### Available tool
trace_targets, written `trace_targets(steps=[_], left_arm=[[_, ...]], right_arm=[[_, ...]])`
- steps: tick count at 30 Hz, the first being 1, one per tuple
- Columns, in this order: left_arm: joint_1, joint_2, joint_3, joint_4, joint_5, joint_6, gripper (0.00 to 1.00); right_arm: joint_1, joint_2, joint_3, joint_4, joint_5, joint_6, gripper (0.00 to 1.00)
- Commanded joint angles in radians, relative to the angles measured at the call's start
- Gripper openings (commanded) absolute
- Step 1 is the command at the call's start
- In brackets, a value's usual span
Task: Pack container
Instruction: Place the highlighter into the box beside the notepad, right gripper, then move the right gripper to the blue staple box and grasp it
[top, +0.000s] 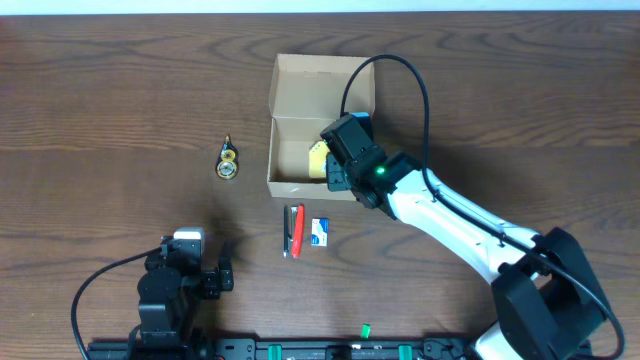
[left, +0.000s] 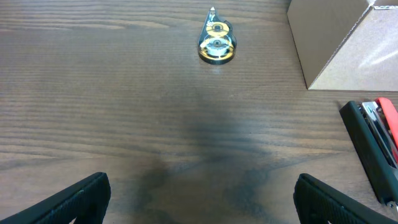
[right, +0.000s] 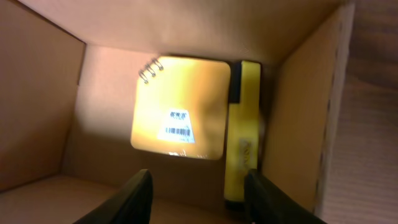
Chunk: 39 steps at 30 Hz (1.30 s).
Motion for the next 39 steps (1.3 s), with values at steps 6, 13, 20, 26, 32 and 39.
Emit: trace_targets(steps=[6,13,20,26,32,39], left_arm=[[-0.004,-0.007,-0.006,-0.009,0.002,0.01,0.95],[-0.004,-0.007,-0.006,-0.009,0.002,0.01,0.95],[-0.004,-0.007,-0.006,-0.009,0.002,0.01,0.95],[-0.004,-0.007,-0.006,-0.009,0.002,0.01,0.95],[-0.004,-0.007,-0.006,-0.009,0.002,0.01,0.96],[-0.004,-0.007,-0.006,-0.009,0.002,0.01,0.95]], right_arm=[[-0.003,0.006,0.032,0.086,0.007,-0.063,0.52],[0.016,-0.01,0.193,-0.075,-0.004,-0.082,0.54],[0.09,-0.105,0.301,-0.43,-0.005,-0.027,0.64],[0.178,-0.166,0.3,-0.673,-0.005,0.126,0.95],[0.287,-0.166,0.231,-0.738,0.0,0.352,0.99],[0.433,-0.166,0.021,-0.535,0.069,0.558,0.99]])
